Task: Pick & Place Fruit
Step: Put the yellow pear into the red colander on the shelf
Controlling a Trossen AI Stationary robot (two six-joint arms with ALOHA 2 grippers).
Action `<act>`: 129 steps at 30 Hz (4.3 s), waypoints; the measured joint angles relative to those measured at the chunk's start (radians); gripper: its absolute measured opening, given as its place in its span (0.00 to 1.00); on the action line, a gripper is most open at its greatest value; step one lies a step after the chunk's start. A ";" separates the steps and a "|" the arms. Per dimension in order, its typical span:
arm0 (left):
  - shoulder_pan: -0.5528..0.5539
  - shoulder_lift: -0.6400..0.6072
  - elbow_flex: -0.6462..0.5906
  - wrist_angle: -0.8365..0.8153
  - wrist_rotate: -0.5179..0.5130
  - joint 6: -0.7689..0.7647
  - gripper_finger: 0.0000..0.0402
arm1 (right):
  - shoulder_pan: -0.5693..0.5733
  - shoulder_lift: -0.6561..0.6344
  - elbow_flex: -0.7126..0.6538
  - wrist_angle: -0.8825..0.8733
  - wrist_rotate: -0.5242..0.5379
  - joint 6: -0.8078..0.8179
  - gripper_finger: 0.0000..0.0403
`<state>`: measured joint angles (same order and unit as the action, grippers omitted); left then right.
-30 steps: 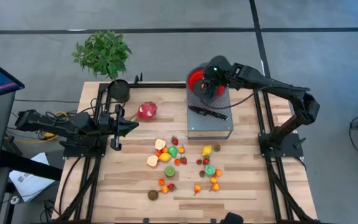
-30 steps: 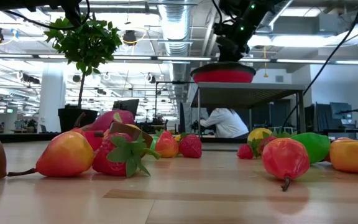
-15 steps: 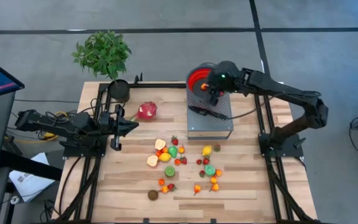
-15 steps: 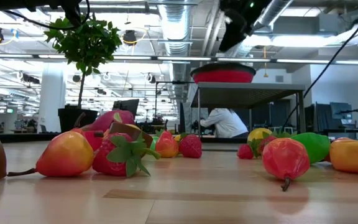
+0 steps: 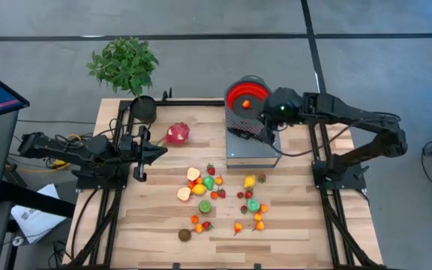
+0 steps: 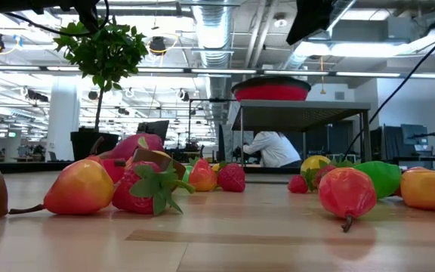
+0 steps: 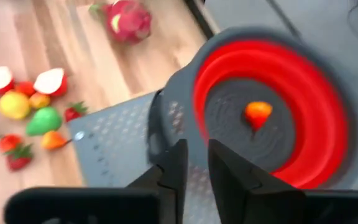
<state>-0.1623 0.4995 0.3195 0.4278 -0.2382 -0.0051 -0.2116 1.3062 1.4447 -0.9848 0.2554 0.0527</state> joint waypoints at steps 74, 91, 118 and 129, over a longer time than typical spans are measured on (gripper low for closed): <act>0.000 0.070 0.000 0.000 0.000 0.000 0.01 | 0.418 -0.394 -0.571 0.446 0.032 0.082 0.00; 0.000 0.070 0.000 0.000 0.000 0.000 0.01 | 0.457 -0.265 -0.667 0.439 -0.017 0.349 0.00; 0.000 0.070 0.000 -0.001 0.000 0.000 0.01 | 0.670 0.172 -0.602 0.443 -0.312 0.446 0.00; 0.000 0.070 0.000 0.000 0.000 0.000 0.01 | 0.684 0.221 -0.501 0.354 -0.282 0.420 0.00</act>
<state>-0.1623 0.5695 0.3195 0.4274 -0.2379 -0.0051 0.4723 1.5269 0.9436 -0.6303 -0.0261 0.4722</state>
